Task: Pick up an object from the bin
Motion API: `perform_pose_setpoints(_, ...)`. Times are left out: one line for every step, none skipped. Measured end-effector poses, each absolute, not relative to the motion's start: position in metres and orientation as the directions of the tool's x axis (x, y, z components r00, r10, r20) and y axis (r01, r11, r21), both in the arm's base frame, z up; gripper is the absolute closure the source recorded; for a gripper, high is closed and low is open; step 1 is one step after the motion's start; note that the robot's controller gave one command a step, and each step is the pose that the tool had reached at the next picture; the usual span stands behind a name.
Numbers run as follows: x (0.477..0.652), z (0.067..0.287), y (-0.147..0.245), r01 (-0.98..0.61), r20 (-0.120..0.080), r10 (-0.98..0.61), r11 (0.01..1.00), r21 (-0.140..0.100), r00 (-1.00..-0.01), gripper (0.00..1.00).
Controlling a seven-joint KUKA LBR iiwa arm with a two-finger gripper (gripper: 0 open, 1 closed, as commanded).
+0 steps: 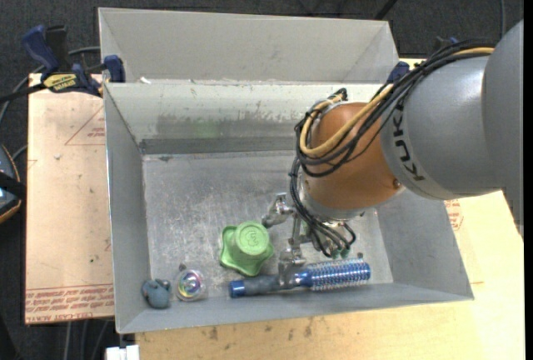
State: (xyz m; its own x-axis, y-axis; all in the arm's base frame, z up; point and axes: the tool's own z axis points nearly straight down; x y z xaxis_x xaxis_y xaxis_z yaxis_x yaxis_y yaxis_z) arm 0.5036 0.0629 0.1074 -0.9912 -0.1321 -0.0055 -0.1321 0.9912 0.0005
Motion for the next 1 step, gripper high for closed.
perform_pose_setpoints(0.5293, 0.0797, 0.1135, -0.110, -0.027, -0.110, 0.994, 0.002, -0.994, 0.00)
